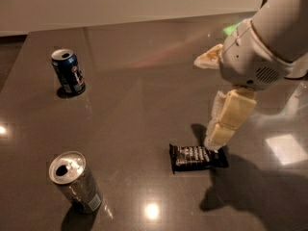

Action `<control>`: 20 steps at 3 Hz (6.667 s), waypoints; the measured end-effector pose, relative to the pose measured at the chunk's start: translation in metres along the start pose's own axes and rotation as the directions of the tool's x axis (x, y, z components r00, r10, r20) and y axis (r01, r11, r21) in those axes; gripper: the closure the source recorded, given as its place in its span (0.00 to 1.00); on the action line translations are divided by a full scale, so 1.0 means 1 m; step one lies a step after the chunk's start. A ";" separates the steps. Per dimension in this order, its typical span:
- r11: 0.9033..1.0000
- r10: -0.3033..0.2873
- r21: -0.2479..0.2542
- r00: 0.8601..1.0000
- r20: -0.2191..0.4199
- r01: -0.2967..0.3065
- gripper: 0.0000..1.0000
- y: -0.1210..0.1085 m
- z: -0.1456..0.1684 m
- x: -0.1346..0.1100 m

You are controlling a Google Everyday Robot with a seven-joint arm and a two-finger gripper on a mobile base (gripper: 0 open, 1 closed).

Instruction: Knock redbull can over

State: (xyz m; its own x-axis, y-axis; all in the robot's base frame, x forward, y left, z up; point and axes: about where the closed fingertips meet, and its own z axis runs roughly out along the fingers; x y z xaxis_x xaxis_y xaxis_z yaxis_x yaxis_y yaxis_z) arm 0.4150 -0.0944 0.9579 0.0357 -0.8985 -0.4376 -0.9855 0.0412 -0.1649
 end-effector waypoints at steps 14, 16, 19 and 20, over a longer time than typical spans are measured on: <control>0.936 -0.318 -0.127 0.943 0.098 0.329 1.00 0.059 0.080 -0.168; 0.909 -0.400 -0.180 0.908 -0.125 0.375 1.00 0.042 0.106 -0.139; 0.871 -0.490 -0.184 0.823 -0.287 0.455 0.41 0.032 0.136 -0.115; 0.864 -0.503 -0.193 0.814 -0.290 0.465 0.17 0.035 0.139 -0.112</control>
Offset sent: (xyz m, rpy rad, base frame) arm -0.0713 0.1415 -0.0373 0.2504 0.0889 0.2942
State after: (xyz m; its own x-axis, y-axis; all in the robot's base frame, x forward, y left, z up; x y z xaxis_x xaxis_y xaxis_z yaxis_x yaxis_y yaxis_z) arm 0.4001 0.0681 0.8782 0.4763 -0.8791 -0.0172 -0.8671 -0.4663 -0.1753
